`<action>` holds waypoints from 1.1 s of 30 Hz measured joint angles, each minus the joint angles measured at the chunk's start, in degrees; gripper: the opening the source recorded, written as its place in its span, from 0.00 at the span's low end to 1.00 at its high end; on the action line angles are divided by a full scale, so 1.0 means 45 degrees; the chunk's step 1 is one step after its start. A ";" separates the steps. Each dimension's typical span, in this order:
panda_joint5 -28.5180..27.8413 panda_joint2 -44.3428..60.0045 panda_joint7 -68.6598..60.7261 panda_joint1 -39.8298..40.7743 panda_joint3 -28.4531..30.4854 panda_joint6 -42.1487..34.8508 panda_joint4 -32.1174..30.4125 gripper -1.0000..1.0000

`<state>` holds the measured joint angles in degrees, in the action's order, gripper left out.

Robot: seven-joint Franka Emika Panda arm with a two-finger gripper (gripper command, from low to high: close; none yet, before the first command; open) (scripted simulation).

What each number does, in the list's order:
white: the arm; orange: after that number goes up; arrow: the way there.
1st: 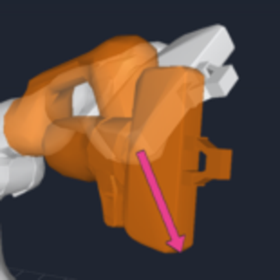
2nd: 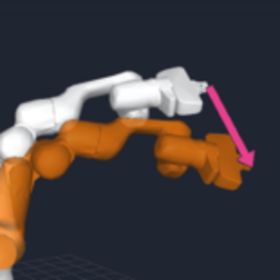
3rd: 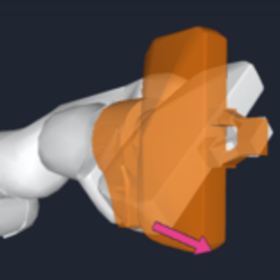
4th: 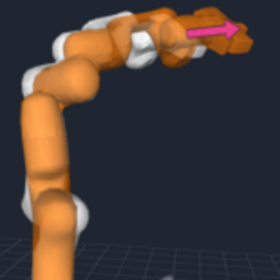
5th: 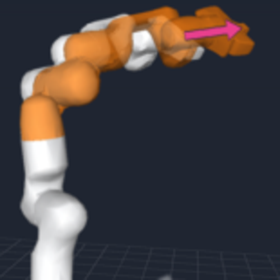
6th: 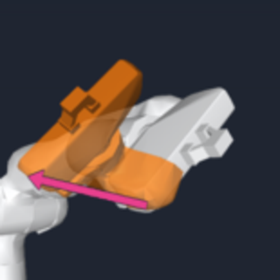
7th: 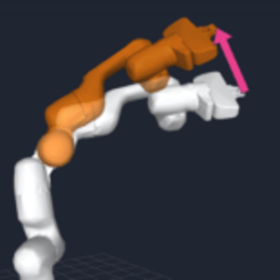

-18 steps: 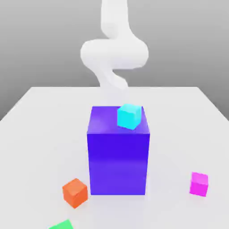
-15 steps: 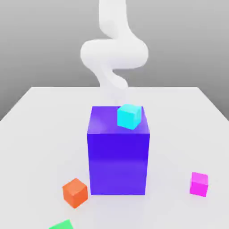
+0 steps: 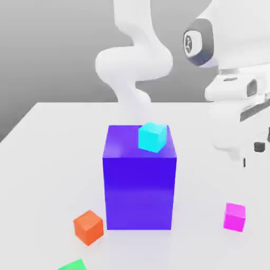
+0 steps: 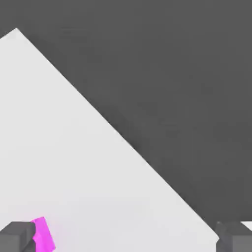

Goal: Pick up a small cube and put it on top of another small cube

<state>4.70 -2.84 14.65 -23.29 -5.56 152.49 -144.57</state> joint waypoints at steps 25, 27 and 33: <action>-0.1699 0.3214 -0.0693 -0.1258 0.0134 0.1503 -0.0726 0.00; -0.1308 0.3299 -0.0877 -0.0402 0.0769 0.0896 -0.0098 0.00; -0.0342 0.3768 -0.1340 0.2034 0.2648 -0.0497 0.1659 0.00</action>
<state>3.17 14.12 8.62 -14.13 6.35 150.26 -137.11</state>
